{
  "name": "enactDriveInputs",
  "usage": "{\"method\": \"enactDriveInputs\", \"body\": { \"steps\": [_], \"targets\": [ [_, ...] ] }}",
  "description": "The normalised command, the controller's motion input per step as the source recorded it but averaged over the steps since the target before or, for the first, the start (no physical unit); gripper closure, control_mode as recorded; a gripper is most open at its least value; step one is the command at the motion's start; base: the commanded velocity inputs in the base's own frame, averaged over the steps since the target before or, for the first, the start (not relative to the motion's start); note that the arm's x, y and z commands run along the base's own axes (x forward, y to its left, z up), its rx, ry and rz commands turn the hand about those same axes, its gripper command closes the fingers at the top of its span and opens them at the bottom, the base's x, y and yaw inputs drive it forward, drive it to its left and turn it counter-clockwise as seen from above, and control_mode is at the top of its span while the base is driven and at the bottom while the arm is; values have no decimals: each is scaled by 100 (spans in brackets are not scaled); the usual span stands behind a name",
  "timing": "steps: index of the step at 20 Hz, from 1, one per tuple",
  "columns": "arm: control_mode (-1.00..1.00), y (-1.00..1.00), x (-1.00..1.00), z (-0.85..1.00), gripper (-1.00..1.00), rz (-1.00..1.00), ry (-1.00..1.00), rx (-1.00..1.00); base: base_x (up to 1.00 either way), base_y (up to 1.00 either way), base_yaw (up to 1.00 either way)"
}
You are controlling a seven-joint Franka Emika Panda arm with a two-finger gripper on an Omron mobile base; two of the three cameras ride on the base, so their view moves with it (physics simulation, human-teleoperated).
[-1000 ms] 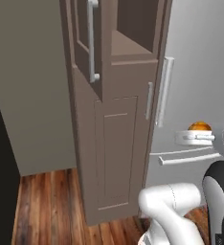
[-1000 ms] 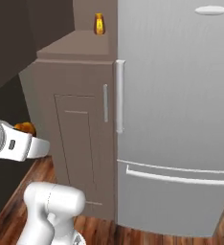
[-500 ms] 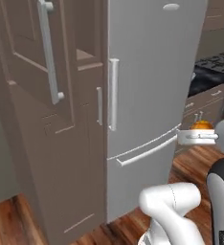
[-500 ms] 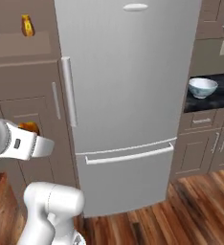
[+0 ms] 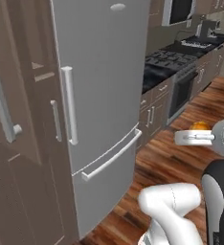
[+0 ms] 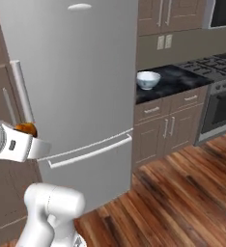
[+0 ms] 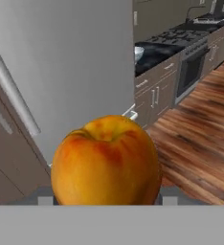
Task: Pick the peach from the cabinet and place it in the bowl. Then pick the bowl and place it in the sink. Then turn on the sink facuet.
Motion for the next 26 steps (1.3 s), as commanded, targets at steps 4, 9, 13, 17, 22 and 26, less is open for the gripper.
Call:
{"method": "enactDriveInputs", "body": {
  "steps": [4,9,13,17,22,26],
  "targets": [
    [100,0,0,0,100,0,0,0,63,-73,-23],
    [100,0,0,0,100,0,0,0,74,-70,-19],
    [100,0,0,0,100,0,0,0,77,-54,-12],
    [100,0,0,0,100,0,0,0,77,-53,-9],
    [100,0,0,0,100,0,0,0,83,-55,-5],
    [100,0,0,0,100,0,0,0,97,-52,3]
  ]
}}
